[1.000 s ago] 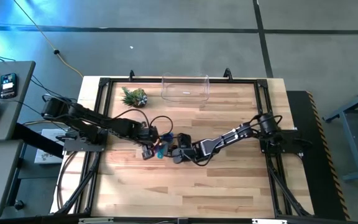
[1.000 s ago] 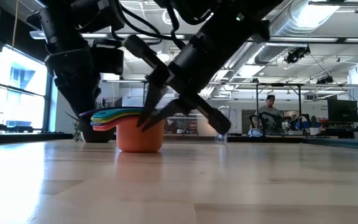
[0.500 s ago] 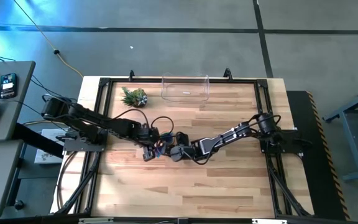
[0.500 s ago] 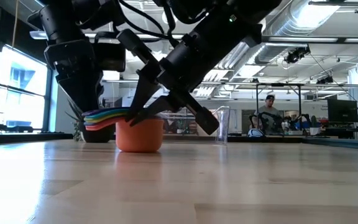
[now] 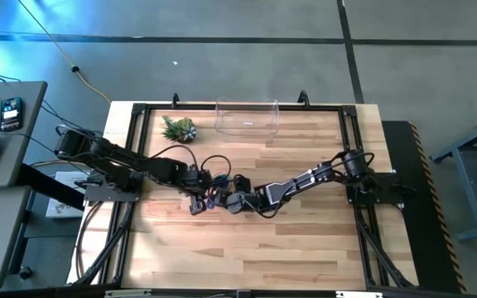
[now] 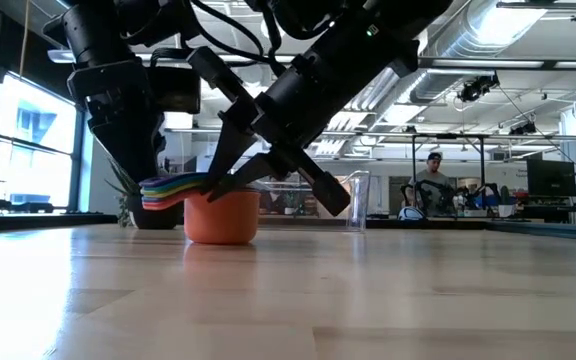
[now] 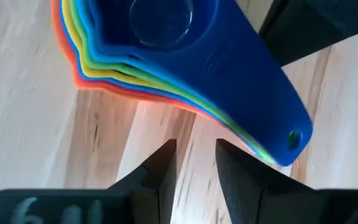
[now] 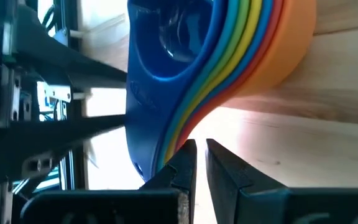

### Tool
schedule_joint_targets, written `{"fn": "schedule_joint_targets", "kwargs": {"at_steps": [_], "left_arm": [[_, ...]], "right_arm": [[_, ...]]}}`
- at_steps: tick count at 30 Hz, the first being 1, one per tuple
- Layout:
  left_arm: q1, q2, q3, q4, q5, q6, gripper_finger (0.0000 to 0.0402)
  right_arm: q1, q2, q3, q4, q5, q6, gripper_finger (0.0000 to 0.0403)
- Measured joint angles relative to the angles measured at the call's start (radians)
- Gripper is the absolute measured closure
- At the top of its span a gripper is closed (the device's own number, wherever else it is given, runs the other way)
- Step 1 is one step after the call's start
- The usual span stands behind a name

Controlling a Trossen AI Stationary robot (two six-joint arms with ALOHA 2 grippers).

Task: Nest measuring cups in basket
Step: Adjust the stacked measuring cups

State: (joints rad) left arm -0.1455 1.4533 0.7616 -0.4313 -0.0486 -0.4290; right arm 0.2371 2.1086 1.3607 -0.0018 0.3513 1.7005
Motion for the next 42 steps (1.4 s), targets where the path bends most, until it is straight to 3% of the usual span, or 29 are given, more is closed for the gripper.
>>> {"fn": "schedule_joint_targets", "kwargs": {"at_steps": [6, 15, 18, 29, 36, 42], "left_arm": [[0.0, -0.037, 0.0, -0.089, -0.012, 0.022, 0.0298], [0.001, -0.117, 0.0, -0.173, -0.018, 0.069, 0.0298], [0.001, -0.112, 0.0, -0.177, -0.019, 0.1, 0.0298], [0.001, -0.102, 0.0, -0.116, -0.019, 0.129, 0.0298], [0.001, -0.102, 0.0, -0.085, -0.019, 0.113, 0.0298], [0.001, -0.086, 0.0, -0.081, -0.019, 0.044, 0.0298]], "right_arm": [[0.033, -0.001, 0.0, -0.001, -0.041, 0.012, 0.0377], [0.102, -0.003, 0.09, -0.041, 0.016, 0.046, 0.0377], [0.121, -0.004, 0.191, -0.2, 0.074, 0.046, 0.0377], [0.124, -0.005, 0.639, -1.032, 0.239, 0.035, 0.0377], [0.074, -0.005, 0.827, -1.294, 0.243, -0.173, 0.0377], [0.004, -0.005, 0.969, -1.406, 0.249, -0.41, 0.0377]]}}
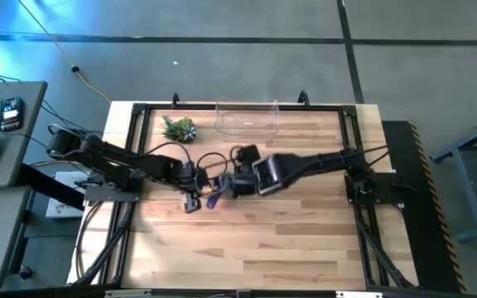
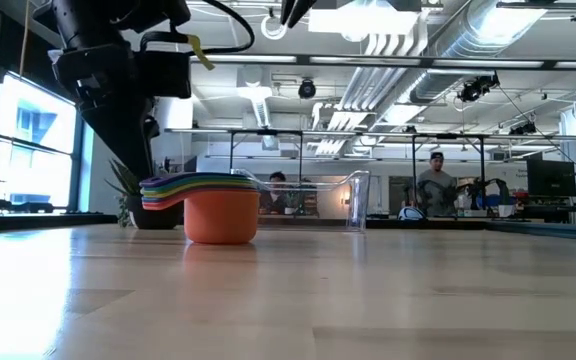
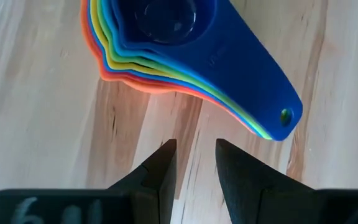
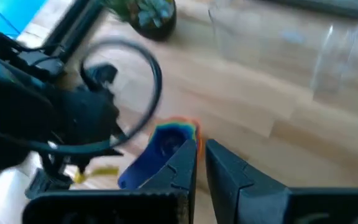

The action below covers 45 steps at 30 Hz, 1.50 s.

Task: Nest measuring cups in basket
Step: Adjust the stacked measuring cups

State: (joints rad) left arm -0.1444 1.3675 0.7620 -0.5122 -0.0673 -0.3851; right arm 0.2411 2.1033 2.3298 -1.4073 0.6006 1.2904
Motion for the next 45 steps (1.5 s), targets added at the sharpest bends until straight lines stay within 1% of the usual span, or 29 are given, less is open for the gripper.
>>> {"fn": "schedule_joint_targets", "kwargs": {"at_steps": [2, 6, 11, 17, 22, 26, 29, 31, 33, 45], "left_arm": [[0.0, 0.015, 0.0, 0.007, 0.0, -0.02, 0.0298], [0.0, 0.03, 0.0, 0.021, 0.0, -0.061, 0.0298], [0.002, 0.052, 0.0, 0.021, -0.028, -0.086, 0.0298], [0.02, 0.095, 0.002, 0.077, -0.029, -0.123, 0.0298], [0.021, 0.129, 0.001, 0.093, -0.021, -0.149, 0.0298], [0.021, 0.149, 0.001, 0.12, -0.014, -0.165, 0.0298], [0.021, 0.159, 0.003, 0.161, 0.006, -0.176, 0.0298], [0.021, 0.158, 0.0, 0.158, 0.014, -0.183, 0.0298], [0.02, 0.165, 0.001, 0.194, 0.015, -0.183, 0.0298], [0.02, 0.165, 0.001, 0.287, 0.022, -0.181, 0.0298]], "right_arm": [[-0.023, -0.004, 0.03, 0.009, 0.002, -0.092, 0.0377], [-0.07, -0.041, 0.006, 0.05, -0.009, -0.222, 0.0377], [-0.109, -0.057, 0.008, 0.058, -0.015, -0.327, 0.0377], [-0.139, -0.058, 0.008, 0.065, -0.06, -0.411, 0.0377], [-0.158, -0.058, 0.007, 0.084, -0.062, -0.462, 0.0377], [-0.17, -0.059, 0.007, 0.095, -0.088, -0.498, 0.0377], [-0.176, -0.059, 0.007, 0.099, -0.097, -0.511, 0.0377], [-0.178, -0.059, 0.007, 0.102, -0.097, -0.514, 0.0377], [-0.181, -0.059, 0.007, 0.103, -0.098, -0.527, 0.0377], [-0.183, -0.06, 0.007, 0.108, -0.106, -0.54, 0.0377]]}}
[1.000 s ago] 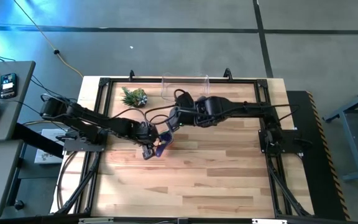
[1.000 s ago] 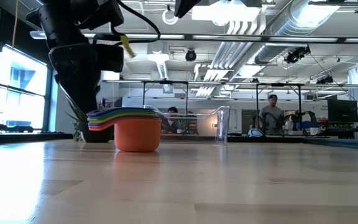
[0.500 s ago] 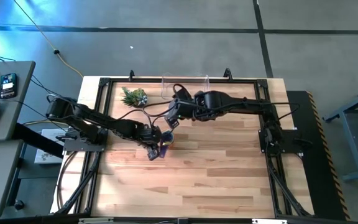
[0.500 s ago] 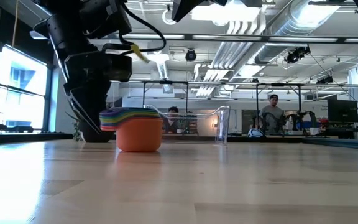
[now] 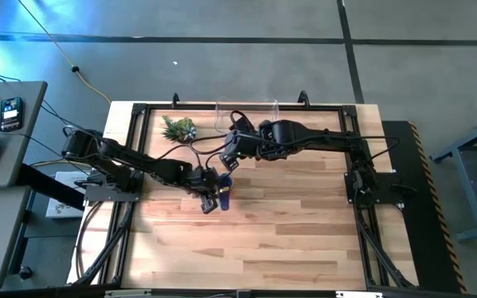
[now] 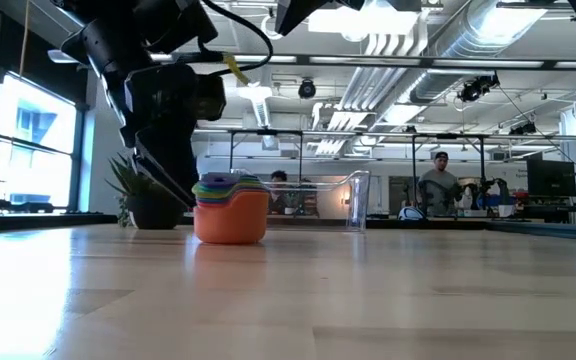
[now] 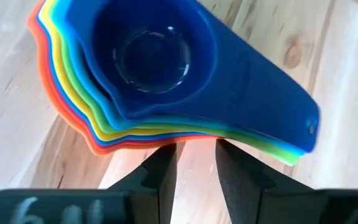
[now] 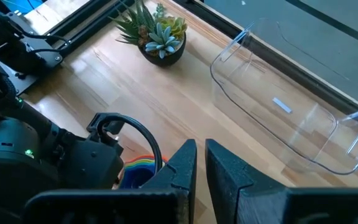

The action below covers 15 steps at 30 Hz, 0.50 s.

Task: Nest measuring cups in basket
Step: Adjust the stacked measuring cups

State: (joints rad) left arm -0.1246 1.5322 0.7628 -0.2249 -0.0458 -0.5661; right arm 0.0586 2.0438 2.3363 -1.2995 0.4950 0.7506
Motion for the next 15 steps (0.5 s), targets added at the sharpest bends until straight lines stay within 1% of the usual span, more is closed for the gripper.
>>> {"fn": "schedule_joint_targets", "kwargs": {"at_steps": [15], "left_arm": [[0.0, 0.004, 0.0, 0.116, 0.002, -0.002, 0.0298]], "right_arm": [[0.0, 0.0, 0.0, 0.002, -0.012, 0.0, 0.0377]]}}
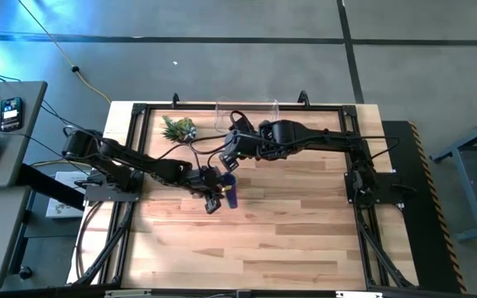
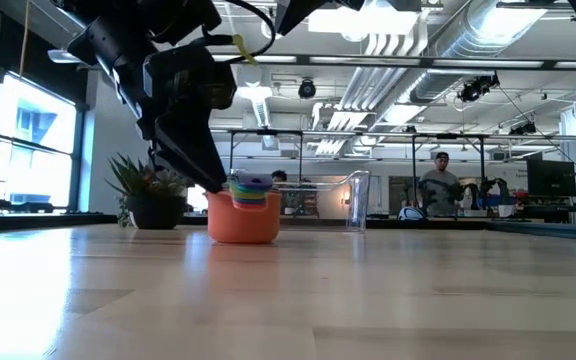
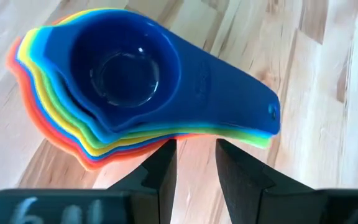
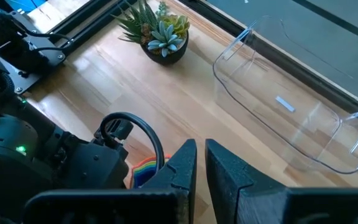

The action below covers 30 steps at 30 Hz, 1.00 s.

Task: Nest measuring cups in basket
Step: Adjust the stacked measuring cups, then put the nested measuring cups into the transparent bin

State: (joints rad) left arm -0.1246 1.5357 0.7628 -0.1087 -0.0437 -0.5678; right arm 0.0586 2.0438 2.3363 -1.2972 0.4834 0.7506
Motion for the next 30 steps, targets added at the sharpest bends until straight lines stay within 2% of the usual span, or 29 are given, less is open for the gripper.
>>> {"fn": "schedule_joint_targets", "kwargs": {"at_steps": [8, 18, 23, 30], "left_arm": [[0.0, 0.021, -0.001, 0.003, 0.034, -0.007, 0.0298], [0.0, -0.039, 0.0, -0.008, 0.035, -0.006, 0.0298], [0.0, -0.064, 0.0, -0.061, 0.035, 0.003, 0.0298], [0.0, -0.183, 0.0, -0.187, 0.032, 0.031, 0.0298]], "right_arm": [[0.0, 0.0, 0.0, 0.0, -0.025, 0.0, 0.0377], [0.0, 0.0, 0.0, 0.0, -0.032, 0.01, 0.0377], [0.0, 0.0, 0.0, 0.002, -0.038, 0.034, 0.0377], [0.003, 0.0, 0.0, 0.008, -0.105, 0.06, 0.0377]]}}
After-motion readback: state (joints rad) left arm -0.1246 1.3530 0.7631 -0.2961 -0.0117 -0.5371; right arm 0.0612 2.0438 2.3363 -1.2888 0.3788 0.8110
